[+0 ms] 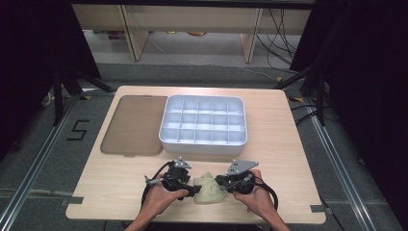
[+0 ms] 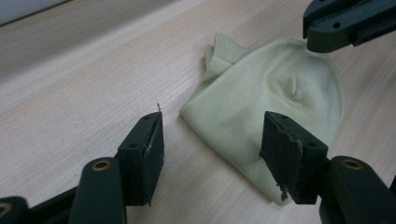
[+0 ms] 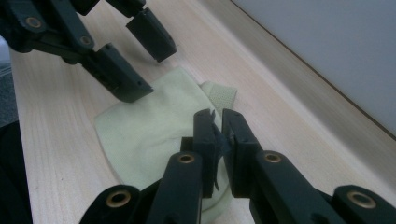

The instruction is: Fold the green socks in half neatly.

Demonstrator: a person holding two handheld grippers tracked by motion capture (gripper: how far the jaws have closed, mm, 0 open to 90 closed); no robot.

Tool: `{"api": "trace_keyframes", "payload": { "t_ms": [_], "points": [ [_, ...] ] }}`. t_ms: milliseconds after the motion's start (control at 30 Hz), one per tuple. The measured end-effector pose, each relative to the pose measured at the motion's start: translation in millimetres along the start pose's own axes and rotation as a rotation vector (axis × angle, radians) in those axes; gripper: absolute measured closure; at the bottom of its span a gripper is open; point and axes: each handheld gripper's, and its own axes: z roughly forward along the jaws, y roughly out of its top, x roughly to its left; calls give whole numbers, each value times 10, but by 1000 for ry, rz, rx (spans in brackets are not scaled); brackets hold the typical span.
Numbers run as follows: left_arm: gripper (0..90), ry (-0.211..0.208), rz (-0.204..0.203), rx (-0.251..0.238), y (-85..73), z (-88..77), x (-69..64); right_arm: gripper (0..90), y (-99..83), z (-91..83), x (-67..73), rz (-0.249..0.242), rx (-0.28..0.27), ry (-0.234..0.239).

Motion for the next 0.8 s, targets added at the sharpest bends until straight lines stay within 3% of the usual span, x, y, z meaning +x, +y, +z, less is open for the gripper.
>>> {"api": "trace_keyframes", "payload": {
  "t_ms": [300,333,433,467,533,567,800],
  "points": [
    [435,-7,-6,18,35,56,30,842,-2,-3,9,8,9,5],
    [448,-6,39,58,46,49,46,841,-2,0,10,3,9,6],
    [467,4,13,20,49,86,-1,841,-1,-1,16,9,12,9],
    [471,-1,37,37,69,91,-1,841,-1,4,11,-4,10,8],
    [492,-1,30,40,73,96,-16,840,-2,4,18,1,10,8],
    [492,3,82,80,88,79,6,840,-2,4,22,0,10,8],
    [626,7,128,88,92,90,-44,841,-2,3,51,5,17,20]
  ]
}}
